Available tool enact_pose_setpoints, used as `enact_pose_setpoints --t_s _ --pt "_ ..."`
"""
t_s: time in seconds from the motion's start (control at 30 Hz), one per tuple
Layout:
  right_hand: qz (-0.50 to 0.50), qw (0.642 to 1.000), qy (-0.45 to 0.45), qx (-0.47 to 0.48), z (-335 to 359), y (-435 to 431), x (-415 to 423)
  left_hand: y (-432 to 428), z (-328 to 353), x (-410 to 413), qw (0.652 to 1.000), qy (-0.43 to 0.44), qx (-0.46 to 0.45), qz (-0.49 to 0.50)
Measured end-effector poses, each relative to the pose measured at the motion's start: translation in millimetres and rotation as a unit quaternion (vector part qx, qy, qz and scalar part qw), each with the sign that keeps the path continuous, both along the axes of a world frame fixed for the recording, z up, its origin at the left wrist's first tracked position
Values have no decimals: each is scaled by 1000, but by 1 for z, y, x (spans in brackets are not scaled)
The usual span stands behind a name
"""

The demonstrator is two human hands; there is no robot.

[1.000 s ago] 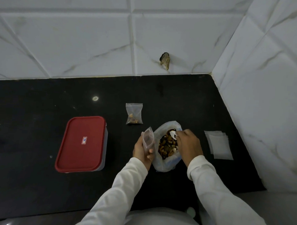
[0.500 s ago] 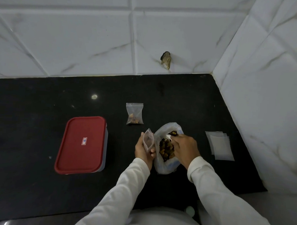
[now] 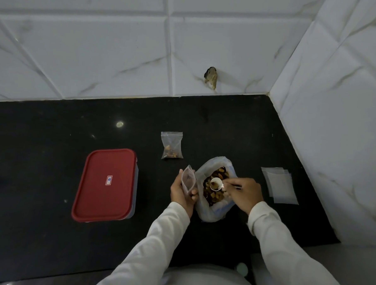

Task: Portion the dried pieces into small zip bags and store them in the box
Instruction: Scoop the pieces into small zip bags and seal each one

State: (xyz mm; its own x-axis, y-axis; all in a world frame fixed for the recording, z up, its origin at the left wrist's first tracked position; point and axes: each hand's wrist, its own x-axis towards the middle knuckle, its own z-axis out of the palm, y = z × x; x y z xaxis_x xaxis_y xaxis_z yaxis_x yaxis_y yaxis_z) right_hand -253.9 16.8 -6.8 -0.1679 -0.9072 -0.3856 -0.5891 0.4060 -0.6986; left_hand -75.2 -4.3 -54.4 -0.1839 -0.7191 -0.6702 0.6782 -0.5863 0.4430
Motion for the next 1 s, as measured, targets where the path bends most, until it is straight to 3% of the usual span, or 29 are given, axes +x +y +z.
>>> enact_pose_setpoints --t_s 0.23,0.53,0.8,1.0 --pt "-125 981 -151 -5 23 16 -11 0 1 7 1000 -28 -7 -8" --pt "-87 967 -224 -81 75 22 34 -2 2 12 999 -46 4 -7" --pt "9 981 -106 -161 71 22 63 0 5 18 998 -62 -18 -10" --pt "112 953 54 -275 70 21 73 1 9 20 997 -77 -17 -4"
